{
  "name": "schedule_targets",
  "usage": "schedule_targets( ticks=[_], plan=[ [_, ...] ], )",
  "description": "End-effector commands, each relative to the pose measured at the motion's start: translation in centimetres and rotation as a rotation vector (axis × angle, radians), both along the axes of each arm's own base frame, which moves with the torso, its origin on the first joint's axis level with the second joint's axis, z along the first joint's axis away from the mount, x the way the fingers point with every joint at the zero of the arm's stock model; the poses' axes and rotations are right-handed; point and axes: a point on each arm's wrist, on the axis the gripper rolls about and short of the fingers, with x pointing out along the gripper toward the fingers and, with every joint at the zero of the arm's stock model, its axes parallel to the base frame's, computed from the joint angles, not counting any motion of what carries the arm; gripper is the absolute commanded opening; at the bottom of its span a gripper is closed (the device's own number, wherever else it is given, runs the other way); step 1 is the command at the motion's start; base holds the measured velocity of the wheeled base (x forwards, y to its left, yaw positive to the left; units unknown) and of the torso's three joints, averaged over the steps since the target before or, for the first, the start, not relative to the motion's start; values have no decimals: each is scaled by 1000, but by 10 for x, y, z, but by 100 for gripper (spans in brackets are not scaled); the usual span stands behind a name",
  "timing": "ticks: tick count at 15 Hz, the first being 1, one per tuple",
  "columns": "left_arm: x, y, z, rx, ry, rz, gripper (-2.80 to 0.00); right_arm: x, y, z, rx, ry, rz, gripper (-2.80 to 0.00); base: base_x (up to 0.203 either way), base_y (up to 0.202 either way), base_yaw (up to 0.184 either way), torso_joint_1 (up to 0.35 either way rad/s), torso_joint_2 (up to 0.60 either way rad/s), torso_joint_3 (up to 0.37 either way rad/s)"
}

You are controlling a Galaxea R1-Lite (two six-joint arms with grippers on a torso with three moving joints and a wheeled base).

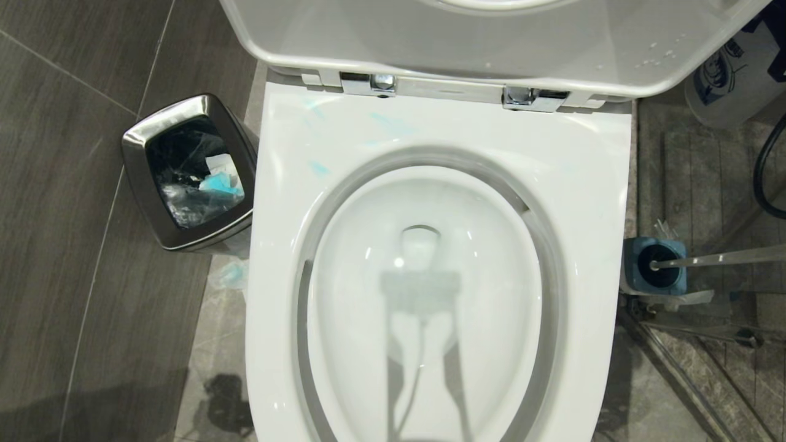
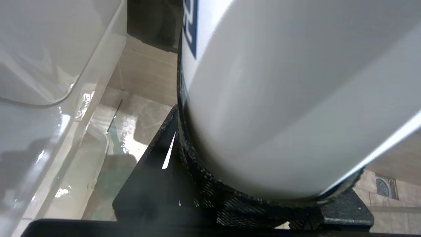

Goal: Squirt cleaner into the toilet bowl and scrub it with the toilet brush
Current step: Pour in the cleaning agent

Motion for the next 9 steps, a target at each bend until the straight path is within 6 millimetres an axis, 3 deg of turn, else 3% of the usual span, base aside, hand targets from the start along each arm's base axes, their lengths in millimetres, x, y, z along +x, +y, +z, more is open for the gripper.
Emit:
schedule_targets(
  ticks=[1, 4, 9],
  plan=[
    [0, 0, 0, -3, 2, 1, -280, -4, 0, 2, -1, -12, -1, -280, 0, 0, 0, 0, 0, 0],
    [0, 0, 0, -9, 2, 10, -280, -9, 0, 4, -1, -6, -1, -280, 0, 0, 0, 2, -6, 70],
    [0, 0, 0, -14, 2, 10, -280, -23, 0, 8, 0, -26, -3, -280, 0, 0, 0, 3, 0, 191]
  ],
)
